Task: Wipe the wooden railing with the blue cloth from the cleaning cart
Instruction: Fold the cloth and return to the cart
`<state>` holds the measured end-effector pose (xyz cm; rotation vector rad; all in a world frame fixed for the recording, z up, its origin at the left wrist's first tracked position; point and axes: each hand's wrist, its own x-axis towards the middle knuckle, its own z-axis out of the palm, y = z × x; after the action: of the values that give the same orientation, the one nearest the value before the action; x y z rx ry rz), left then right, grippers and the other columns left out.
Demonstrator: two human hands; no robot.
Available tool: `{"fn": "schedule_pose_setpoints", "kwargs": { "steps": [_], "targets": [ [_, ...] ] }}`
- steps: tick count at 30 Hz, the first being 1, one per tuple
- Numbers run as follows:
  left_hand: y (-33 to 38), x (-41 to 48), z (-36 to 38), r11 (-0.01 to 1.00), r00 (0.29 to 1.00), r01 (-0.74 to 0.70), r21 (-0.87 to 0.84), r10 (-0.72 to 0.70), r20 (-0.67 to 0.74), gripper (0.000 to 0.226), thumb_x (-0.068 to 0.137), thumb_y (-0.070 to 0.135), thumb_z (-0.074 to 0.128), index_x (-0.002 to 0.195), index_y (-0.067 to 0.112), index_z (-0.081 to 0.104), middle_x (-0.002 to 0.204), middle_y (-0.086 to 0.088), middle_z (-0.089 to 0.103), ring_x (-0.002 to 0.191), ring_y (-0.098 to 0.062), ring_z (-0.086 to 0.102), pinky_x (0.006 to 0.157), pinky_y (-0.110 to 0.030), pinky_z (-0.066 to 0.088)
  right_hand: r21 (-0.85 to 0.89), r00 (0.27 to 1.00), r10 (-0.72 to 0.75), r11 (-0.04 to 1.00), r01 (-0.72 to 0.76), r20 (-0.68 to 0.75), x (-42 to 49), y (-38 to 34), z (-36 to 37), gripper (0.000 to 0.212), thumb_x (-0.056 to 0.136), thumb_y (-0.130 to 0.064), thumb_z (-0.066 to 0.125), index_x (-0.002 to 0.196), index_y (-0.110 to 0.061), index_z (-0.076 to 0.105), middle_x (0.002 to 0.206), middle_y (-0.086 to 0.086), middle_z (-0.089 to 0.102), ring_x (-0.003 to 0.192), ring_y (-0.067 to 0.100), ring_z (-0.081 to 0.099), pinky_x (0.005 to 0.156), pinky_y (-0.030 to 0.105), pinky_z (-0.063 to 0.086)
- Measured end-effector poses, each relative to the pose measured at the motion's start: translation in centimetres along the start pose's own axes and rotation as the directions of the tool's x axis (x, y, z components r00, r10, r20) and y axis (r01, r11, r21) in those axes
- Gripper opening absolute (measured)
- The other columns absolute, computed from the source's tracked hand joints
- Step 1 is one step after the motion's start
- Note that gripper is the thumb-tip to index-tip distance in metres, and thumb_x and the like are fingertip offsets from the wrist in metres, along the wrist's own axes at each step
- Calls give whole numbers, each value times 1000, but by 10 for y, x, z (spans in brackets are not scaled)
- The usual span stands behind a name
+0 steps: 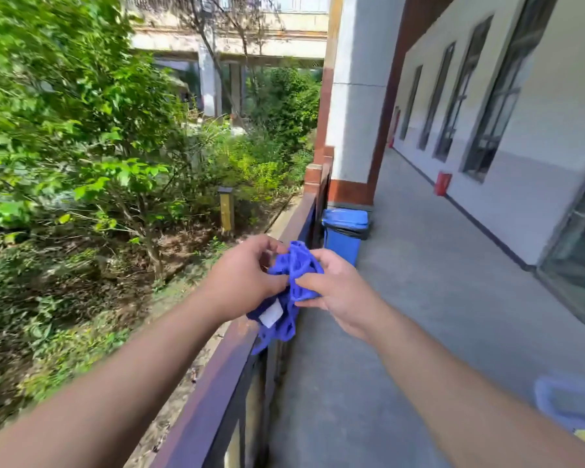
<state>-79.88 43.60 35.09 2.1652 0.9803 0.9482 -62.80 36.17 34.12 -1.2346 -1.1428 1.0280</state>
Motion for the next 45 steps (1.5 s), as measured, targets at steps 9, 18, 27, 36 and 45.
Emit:
{"fn": "schedule_pose_setpoints", "kwargs": {
  "steps": [9, 18, 27, 36, 45],
  "targets": [
    [70, 77, 131, 988, 939, -129, -79, 148, 311, 49, 76, 12, 87, 115, 24, 61, 104, -1, 73, 88, -20, 72, 83, -42, 58, -60, 959, -25, 998, 8, -282, -23, -8, -155, 26, 90, 3, 61, 114, -7, 57, 100, 15, 67, 83, 24, 67, 80, 49, 58],
    [176, 141, 313, 953, 854, -289, -87, 298, 427, 19, 79, 20, 80, 84, 23, 61, 75, 6, 66, 62, -9, 54, 62, -30, 46, -65, 846, -63, 997, 33, -530, -80, -2, -349, 24, 89, 1, 64, 109, -13, 61, 96, 10, 72, 84, 23, 71, 78, 48, 59],
    [248, 154, 478, 904, 654, -283, -319, 426, 625, 18, 83, 16, 74, 92, 27, 64, 81, 10, 68, 65, -13, 60, 58, -29, 49, -61, 568, -15, 996, -62, -823, -159, 28, -461, 22, 86, 4, 61, 105, -6, 61, 84, 10, 67, 72, 20, 67, 66, 37, 60],
    [296, 110, 576, 753, 266, -319, -575, 653, 709, 29, 80, 15, 76, 101, 31, 65, 84, 13, 71, 77, -13, 69, 75, -39, 57, -15, 131, -3, 996, -85, -991, -245, 49, -454, 23, 77, 0, 62, 98, -9, 57, 79, 15, 63, 66, 26, 62, 63, 39, 54],
    [305, 11, 610, 643, -107, -329, -692, 702, 704, 29, 78, 23, 72, 103, 36, 63, 93, 14, 72, 86, -15, 69, 80, -42, 58, 92, -288, 70, 994, -63, -955, -321, 98, -377, 20, 82, 3, 63, 96, -10, 57, 86, 20, 66, 71, 30, 66, 61, 38, 56]
  ]
}}
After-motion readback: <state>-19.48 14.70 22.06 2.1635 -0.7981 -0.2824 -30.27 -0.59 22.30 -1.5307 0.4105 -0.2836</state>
